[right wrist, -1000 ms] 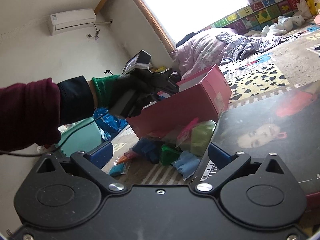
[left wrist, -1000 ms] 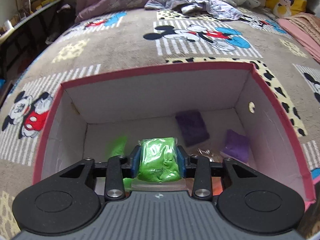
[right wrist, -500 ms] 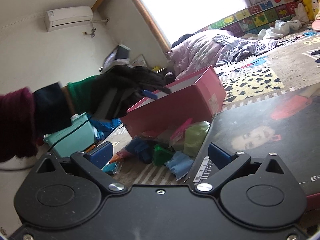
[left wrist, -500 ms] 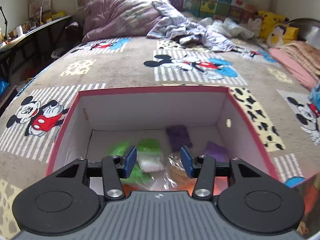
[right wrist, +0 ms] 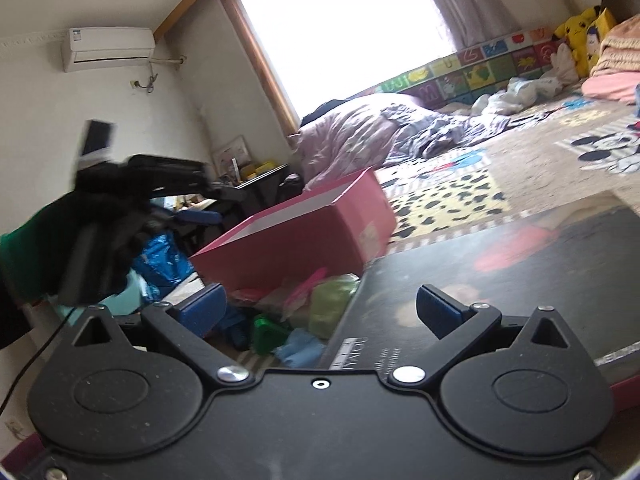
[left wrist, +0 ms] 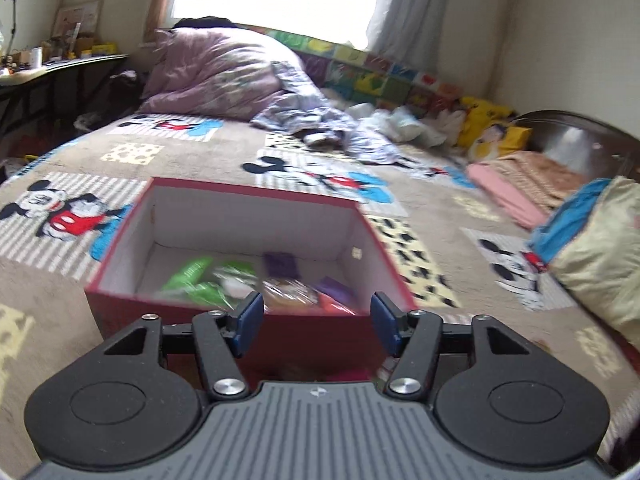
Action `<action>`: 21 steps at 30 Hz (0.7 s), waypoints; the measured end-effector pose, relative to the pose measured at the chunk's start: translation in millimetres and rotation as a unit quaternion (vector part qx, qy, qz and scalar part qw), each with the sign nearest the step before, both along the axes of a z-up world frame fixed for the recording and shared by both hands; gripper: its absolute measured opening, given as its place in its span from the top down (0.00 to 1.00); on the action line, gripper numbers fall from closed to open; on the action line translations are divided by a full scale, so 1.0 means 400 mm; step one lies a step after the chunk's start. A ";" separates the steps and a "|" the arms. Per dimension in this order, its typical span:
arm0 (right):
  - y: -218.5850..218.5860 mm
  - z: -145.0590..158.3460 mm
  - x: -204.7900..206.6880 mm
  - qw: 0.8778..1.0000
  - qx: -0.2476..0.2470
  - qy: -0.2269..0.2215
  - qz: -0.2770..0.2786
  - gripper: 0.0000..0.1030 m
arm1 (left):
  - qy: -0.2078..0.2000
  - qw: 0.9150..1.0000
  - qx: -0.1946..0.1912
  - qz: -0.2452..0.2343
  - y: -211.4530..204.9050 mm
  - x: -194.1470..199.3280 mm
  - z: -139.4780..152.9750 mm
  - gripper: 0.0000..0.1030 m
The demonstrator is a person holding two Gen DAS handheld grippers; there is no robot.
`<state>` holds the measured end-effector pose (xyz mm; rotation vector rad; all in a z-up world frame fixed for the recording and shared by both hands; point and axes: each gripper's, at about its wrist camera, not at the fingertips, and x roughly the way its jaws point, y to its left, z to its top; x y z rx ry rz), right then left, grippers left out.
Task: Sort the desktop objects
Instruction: 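Move the left tool away from the box toward the black photo album, then grasp one edge of the black photo album with the right tool while the left grasps another edge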
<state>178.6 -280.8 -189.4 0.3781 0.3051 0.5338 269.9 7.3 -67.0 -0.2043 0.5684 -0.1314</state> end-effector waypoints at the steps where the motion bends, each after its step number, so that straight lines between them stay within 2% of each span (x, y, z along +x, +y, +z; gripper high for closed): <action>1: -0.006 -0.001 0.000 1.000 -0.001 0.001 -0.007 0.01 | -0.003 1.000 -0.002 -0.008 -0.010 -0.020 -0.010 0.40; 6: -0.047 -0.003 -0.010 0.998 -0.007 -0.002 -0.056 0.01 | -0.005 0.999 -0.014 -0.037 -0.065 -0.102 -0.088 0.36; 11: -0.107 -0.015 -0.012 0.992 -0.015 0.008 -0.123 0.01 | 0.009 0.997 -0.053 -0.052 -0.112 -0.143 -0.180 0.36; 17: -0.192 -0.032 -0.013 0.973 -0.022 0.027 -0.226 0.01 | 0.008 0.995 -0.064 -0.079 -0.171 -0.166 -0.244 0.36; 21: -0.251 -0.054 0.002 0.962 -0.002 0.055 -0.267 0.01 | 0.011 0.994 -0.062 -0.091 -0.207 -0.163 -0.280 0.36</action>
